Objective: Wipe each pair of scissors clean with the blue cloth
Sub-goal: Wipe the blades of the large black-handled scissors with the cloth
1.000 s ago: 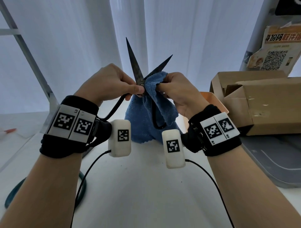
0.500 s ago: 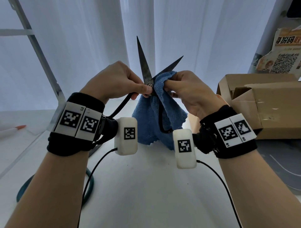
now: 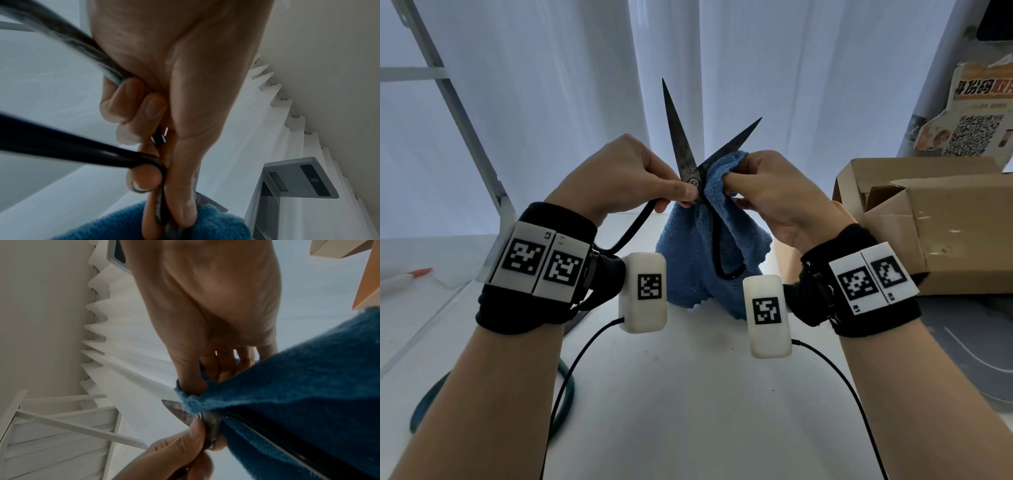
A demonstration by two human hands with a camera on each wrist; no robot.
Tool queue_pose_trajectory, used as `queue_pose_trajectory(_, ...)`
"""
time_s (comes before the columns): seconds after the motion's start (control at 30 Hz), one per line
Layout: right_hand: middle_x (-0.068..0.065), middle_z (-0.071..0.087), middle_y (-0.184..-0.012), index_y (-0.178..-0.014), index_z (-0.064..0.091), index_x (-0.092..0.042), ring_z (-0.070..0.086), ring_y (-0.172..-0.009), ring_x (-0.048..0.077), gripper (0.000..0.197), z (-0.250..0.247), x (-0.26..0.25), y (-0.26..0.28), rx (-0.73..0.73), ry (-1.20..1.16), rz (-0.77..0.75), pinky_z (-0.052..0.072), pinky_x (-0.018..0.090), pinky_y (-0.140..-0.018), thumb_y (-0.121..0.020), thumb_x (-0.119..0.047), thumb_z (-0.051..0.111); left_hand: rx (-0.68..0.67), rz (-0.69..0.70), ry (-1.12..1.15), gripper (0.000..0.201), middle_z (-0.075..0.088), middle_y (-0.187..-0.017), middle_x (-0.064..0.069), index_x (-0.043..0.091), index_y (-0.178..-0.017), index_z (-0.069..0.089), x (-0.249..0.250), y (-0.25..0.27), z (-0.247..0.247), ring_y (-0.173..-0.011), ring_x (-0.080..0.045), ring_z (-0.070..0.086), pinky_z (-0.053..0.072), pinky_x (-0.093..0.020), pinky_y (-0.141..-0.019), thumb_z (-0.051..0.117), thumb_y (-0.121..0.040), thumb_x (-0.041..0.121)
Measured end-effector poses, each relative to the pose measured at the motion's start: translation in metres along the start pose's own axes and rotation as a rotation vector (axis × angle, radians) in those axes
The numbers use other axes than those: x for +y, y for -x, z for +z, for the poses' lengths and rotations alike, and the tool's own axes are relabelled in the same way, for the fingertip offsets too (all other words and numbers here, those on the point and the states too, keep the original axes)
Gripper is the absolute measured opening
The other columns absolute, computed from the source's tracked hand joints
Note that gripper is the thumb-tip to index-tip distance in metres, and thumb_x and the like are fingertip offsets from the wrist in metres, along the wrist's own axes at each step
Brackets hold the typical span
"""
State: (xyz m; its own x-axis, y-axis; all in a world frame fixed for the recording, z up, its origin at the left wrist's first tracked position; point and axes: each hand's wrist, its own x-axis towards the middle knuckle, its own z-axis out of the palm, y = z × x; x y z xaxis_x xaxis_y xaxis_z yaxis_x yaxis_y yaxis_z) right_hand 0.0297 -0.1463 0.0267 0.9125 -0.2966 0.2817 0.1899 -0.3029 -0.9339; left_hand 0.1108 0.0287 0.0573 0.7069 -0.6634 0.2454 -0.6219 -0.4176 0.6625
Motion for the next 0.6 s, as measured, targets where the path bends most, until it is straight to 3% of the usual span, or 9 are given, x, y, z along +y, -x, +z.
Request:
queue_pose_trajectory(0.13,0.003,0.073,-0.083,-0.090,0.073,-0.008,0.067,-0.067,0.004,0.012,-0.005,-0.002,0.000,0.040,-0.014,0.021,0.050,0.014,-0.060,-0.090,-0.002,0.063,0.011,-0.013,-0.003,0.030,0.058,-0.053,0.003,0.031,-0.051,0.073,0.001,-0.001,0.002,-0.068,-0.023,0.037,0.031,-0.024,-0.058,0.079,-0.078,0.044)
queue_pose_trajectory(0.23,0.003,0.072,-0.082,-0.092,0.073,-0.006,0.066,-0.064,0.003,0.011,-0.007,-0.003,0.001,0.079,-0.013,0.031,0.051,0.014,-0.058,-0.089,0.000,0.063,0.009,-0.018,-0.010,0.027,0.060,-0.060,-0.005,0.021,-0.065,0.078,0.003,-0.001,0.002,-0.059,-0.018,0.037,0.032,-0.023,-0.057,0.079,-0.077,0.045)
queue_pose_trajectory(0.33,0.000,0.068,-0.075,-0.090,0.069,-0.007,0.064,-0.057,0.000,0.013,-0.014,-0.001,-0.002,0.218,-0.033,0.048,0.051,0.014,-0.057,-0.091,0.001,0.059,0.038,-0.019,-0.024,0.024,0.061,-0.058,0.001,0.022,-0.072,0.080,0.003,0.001,-0.004,-0.046,-0.007,0.031,0.030,-0.019,-0.051,0.079,-0.077,0.045)
queue_pose_trajectory(0.43,0.000,0.068,-0.085,-0.099,0.067,-0.011,0.064,-0.070,0.005,0.013,-0.025,0.004,-0.004,0.380,-0.108,0.045,0.056,0.019,-0.065,-0.096,-0.006,0.056,0.066,-0.028,-0.028,0.020,0.061,-0.055,0.005,0.027,-0.070,0.080,0.001,0.005,-0.014,-0.048,-0.006,0.035,0.030,-0.025,-0.057,0.079,-0.077,0.046)
queue_pose_trajectory(0.5,-0.002,0.069,-0.085,-0.097,0.068,-0.013,0.064,-0.073,0.006,0.014,-0.029,0.004,-0.004,0.317,-0.139,0.031,0.055,0.019,-0.068,-0.096,-0.005,0.056,0.072,-0.036,-0.023,0.020,0.060,-0.055,0.006,0.028,-0.069,0.080,-0.001,0.007,-0.019,-0.047,-0.004,0.036,0.030,-0.026,-0.059,0.078,-0.077,0.046)
queue_pose_trajectory(0.6,0.000,0.072,-0.084,-0.095,0.070,-0.008,0.067,-0.075,0.006,0.017,-0.019,0.002,-0.001,0.070,-0.072,0.026,0.051,0.016,-0.067,-0.092,0.001,0.056,0.065,-0.028,0.013,0.020,0.061,-0.056,0.004,0.028,-0.071,0.081,0.000,0.007,-0.018,-0.054,-0.008,0.034,0.031,-0.026,-0.060,0.078,-0.077,0.046)
